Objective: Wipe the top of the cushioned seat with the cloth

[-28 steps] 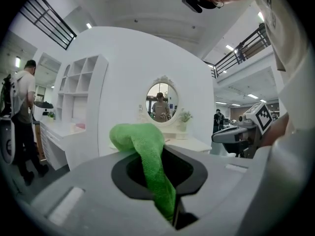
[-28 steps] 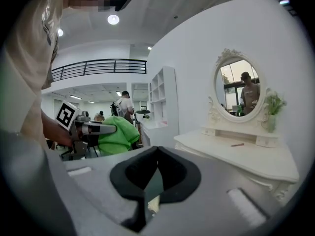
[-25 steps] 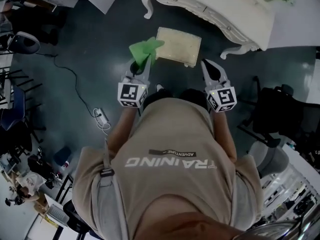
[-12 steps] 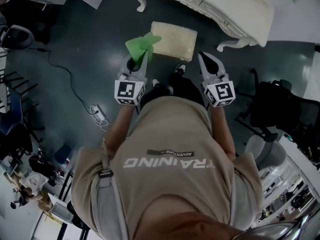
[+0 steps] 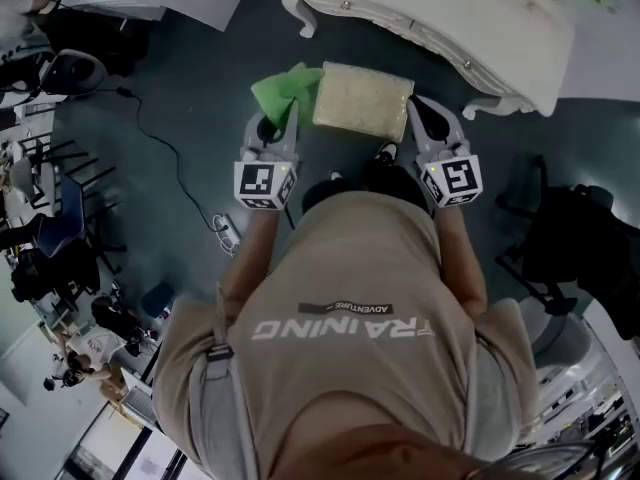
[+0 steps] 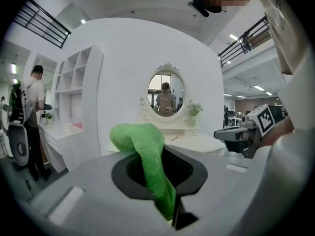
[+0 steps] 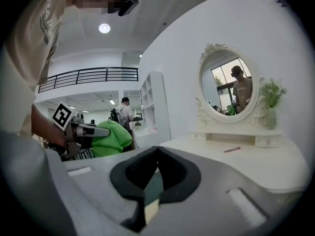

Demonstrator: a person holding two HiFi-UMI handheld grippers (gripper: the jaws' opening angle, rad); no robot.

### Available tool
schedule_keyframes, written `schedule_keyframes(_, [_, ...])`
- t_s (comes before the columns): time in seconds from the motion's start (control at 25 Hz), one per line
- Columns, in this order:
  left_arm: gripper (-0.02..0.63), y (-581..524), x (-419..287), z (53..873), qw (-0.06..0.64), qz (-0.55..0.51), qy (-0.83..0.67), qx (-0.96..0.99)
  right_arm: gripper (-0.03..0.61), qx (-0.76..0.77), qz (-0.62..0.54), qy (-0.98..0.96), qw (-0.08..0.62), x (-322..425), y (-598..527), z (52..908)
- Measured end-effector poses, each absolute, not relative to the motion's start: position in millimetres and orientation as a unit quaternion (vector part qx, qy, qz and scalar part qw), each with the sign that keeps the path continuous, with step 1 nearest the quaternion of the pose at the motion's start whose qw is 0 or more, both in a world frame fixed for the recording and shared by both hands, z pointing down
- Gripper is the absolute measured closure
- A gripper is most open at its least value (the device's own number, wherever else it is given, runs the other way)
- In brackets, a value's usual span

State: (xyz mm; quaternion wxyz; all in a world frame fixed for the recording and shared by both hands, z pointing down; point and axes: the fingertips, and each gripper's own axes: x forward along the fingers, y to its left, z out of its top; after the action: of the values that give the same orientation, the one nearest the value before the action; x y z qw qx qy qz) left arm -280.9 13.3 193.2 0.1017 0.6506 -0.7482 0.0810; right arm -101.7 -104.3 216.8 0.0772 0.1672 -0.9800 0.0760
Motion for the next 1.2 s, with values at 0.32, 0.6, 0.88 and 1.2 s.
schedule_keyframes(0.32, [0.566,-57,-272,207,0.13,0.091,-0.745,0.648,0.577,0.161,0.085,-0.98,0.083,-92,-162,244])
schedule_keyframes(0.6, [0.566,-93,-274,237,0.157,0.103,-0.724,0.664,0.577,0.178,0.116,-0.972,0.097,-83,-174,275])
schedule_keyframes(0.88, [0.566,-115,-324,311,0.2,0.113,-0.706,0.67,0.577,0.195,0.137,-0.96,0.148,-116,-169,327])
schedule_keyframes(1.2, [0.566,-139,-382,429,0.24,0.128,-0.69,0.671,0.577,0.222,0.179,-0.939,0.19,-148,-162,420])
